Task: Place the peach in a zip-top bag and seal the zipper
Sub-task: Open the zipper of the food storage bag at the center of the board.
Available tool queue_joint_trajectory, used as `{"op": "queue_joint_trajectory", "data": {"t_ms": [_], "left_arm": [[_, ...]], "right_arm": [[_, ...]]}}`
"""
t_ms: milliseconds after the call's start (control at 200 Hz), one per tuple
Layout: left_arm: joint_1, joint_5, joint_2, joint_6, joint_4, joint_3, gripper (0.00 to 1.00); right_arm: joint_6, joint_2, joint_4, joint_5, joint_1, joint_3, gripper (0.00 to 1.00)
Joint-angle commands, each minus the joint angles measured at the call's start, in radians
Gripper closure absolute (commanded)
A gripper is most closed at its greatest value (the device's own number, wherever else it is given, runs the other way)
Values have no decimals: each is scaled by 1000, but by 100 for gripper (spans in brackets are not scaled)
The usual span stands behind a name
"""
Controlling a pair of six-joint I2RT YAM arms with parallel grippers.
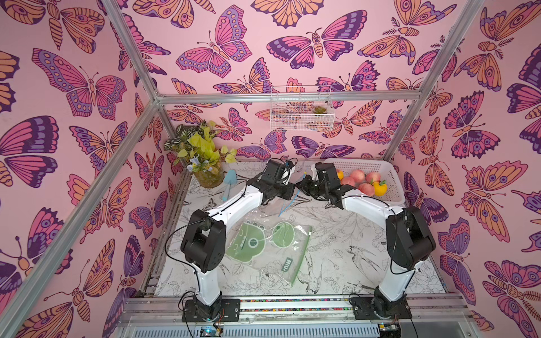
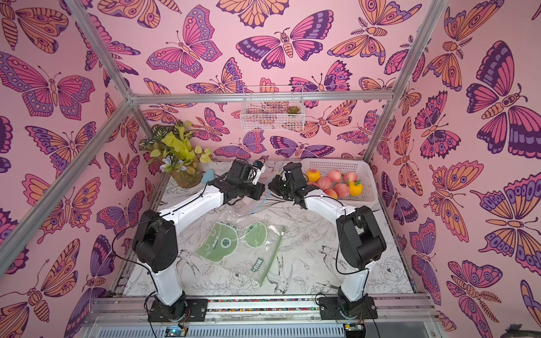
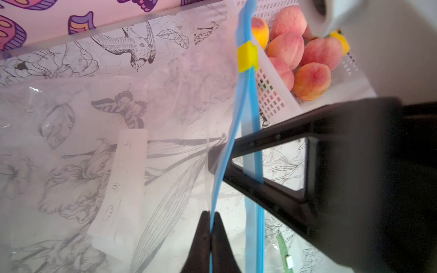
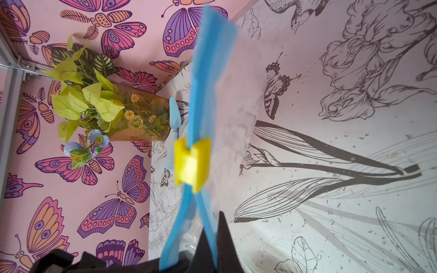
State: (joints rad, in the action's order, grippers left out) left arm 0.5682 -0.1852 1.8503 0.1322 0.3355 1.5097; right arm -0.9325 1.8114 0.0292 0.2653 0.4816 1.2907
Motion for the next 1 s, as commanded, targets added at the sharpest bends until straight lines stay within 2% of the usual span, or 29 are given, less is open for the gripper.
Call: {"op": "queue_joint_trajectory", "data": {"t_ms": [0,110,245,381,491,636,766,871,941,996], "left_arm": [[2,40,-14,-9,1,-23,100],[2,98,-57,21,1,-22,100],[5,204,-108,44,2,-24,100],[22,298,-148,47,2,-37,100],[39,282,-167,63,3,-42,100],[50,234,-179,129,2,-36,100],[61,189,-162,175,3,-21,100],[79,206,-149,194,3,-16,100],[87,210,-143,210,3,-8,100],[94,217,-137,220,2,0,100]], "right_arm": [[59,-30,-77,-46,8,6,100],[129,-34,-181,-100,9,30,100],[209,-59,-304,-215,16,52,93],[265,-77,-387,-288,27,84,90],[277,-81,-372,-222,31,92,86],[243,-83,-272,-63,32,76,75],[216,-74,-224,3,40,81,64],[201,-72,-199,14,47,81,59],[204,-68,-232,-38,58,92,53],[204,-60,-269,-91,66,102,53]]}}
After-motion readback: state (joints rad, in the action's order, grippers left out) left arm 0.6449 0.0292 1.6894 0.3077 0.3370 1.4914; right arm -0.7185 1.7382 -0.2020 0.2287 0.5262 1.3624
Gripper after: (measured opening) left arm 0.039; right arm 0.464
